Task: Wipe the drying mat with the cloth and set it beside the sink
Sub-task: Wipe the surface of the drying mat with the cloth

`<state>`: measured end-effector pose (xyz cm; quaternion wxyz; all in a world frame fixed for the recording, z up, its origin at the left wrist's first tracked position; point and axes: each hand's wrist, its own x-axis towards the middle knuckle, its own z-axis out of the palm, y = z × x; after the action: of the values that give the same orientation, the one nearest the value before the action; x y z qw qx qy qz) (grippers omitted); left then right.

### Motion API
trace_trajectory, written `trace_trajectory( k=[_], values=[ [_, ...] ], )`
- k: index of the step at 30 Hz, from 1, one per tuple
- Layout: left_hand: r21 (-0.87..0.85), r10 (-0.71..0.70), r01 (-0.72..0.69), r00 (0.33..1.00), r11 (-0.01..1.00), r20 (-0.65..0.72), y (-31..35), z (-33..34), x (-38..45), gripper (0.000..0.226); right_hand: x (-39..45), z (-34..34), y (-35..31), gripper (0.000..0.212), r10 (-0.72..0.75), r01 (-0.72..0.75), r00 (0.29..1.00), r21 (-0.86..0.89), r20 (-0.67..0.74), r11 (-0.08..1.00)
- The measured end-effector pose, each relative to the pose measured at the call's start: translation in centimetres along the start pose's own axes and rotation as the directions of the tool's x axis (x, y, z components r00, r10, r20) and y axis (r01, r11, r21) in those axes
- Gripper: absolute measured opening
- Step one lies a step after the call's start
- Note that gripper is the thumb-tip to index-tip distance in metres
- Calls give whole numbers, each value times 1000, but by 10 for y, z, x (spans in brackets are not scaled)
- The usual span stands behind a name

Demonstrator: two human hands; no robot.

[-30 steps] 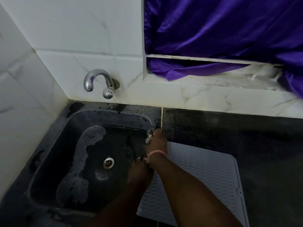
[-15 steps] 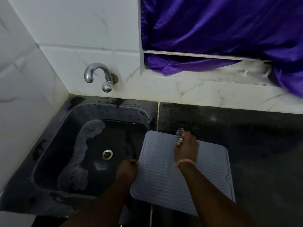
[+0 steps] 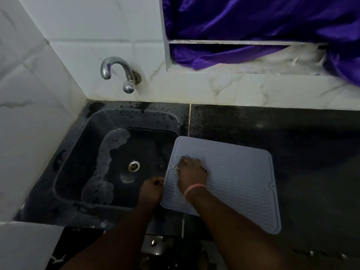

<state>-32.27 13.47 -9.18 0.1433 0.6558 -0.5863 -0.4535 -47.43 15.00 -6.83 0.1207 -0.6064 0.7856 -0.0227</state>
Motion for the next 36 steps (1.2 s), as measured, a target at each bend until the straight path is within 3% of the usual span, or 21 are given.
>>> trace_trajectory(
  k=[4,6,7,9,11,13,15,18,21,26,28,30,33,36],
  values=[
    [-73,-43,43,999,996,1,-6,-4,5,22,-32,12,-46,38,-143,138,986,53,87,989],
    [-134,-105,108,994,985,25,-15,-10,9,21,-35,4,-50,28,-110,74,985,256,131,964],
    [-162,-116,122,992,979,49,-24,-12,13,17,-36,-4,-46,25,-47,-11,990,411,132,912],
    [-179,-135,150,987,972,91,-61,-5,39,11,-39,-27,-27,18,138,-169,985,709,102,685],
    [-130,-132,141,989,981,71,-67,-1,40,11,-45,-40,16,22,358,-261,931,817,72,515],
    [-42,-56,58,997,997,48,-48,-2,20,13,-57,-42,78,11,554,-372,832,697,-43,613],
    [9,81,-81,996,997,44,-29,-5,-2,23,-71,-28,136,32,691,-551,716,523,-104,650],
    [95,255,-263,963,960,92,-20,-1,-6,36,-94,-13,172,57,774,-740,632,311,21,596],
    [94,263,-277,954,956,143,-11,-1,-14,39,-105,-3,167,67,796,-796,594,219,111,564],
    [9,211,-214,970,977,117,-24,-4,-16,47,-98,8,149,55,750,-718,662,272,-20,641],
    [-62,178,-173,979,983,96,-27,-9,-16,46,-94,9,118,47,742,-699,664,278,-90,659],
    [-114,153,-143,984,983,90,-32,-10,-14,41,-93,17,72,35,659,-612,726,252,-198,750],
    [-131,179,-169,982,977,64,-35,-7,-14,36,-78,47,-13,45,451,-410,879,237,-154,881],
    [-177,130,-124,991,976,23,-30,-10,-15,29,-69,52,-71,33,235,-213,972,343,-22,915]
  ],
)
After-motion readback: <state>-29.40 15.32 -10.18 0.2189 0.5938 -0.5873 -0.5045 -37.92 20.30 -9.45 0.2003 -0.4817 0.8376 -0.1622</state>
